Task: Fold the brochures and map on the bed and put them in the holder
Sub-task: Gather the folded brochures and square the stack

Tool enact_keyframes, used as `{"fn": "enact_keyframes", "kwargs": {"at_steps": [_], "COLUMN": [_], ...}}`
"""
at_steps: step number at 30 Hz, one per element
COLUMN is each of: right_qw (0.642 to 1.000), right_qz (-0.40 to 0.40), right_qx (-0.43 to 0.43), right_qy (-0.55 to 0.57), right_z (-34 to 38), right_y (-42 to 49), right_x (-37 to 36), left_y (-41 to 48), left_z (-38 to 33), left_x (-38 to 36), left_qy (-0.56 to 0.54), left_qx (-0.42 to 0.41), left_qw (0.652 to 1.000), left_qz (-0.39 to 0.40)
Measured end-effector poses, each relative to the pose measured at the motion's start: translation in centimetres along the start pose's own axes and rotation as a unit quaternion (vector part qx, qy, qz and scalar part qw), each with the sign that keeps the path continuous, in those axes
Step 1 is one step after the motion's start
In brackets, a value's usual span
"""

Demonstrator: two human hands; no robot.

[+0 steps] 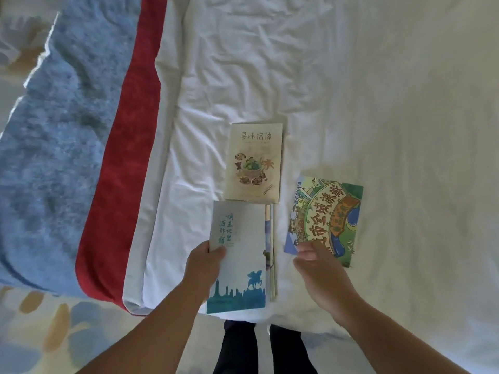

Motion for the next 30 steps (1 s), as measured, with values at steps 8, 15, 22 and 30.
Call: {"fn": "enact_keyframes", "kwargs": {"at_steps": [8, 15, 22, 30], "right_qw": [0.995, 0.984, 0.978, 0.973], "right_qz": [0.049, 0.100, 0.118, 0.154], "right_qx": [0.020, 0.012, 0.013, -0.007], "right_qy": [-0.090, -0.148, -0.170, -0.169], "right_z": [0.1, -0.6, -1.3, -0.8], "right_y": [2.1, 4.0, 5.0, 4.7], "right_x": [-5.7, -9.3, -9.4, -8.7], "left_y": [2.1, 2.2, 2.9, 3.7], "left_z": [0.9, 1.5, 1.3, 2.0], "left_x": [-1.5, -3.2, -3.1, -3.3], "left_qy": [0.218, 0.266, 0.245, 0.179], "left_qx": [-0.043, -0.042, -0.045, -0.015], "left_qw": [0.967, 0.961, 0.967, 0.981], "left_qz": [-0.121, -0.071, -0.051, -0.070]}}
Point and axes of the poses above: each hand's wrist, its own y-axis towards the middle knuckle, its own x-axis out of the back of the hand, z = x × y, the point moved 3 cm from there along y, towards the middle knuckle, and after that the axes turned 2 degrees about y, right-handed, at the moved point
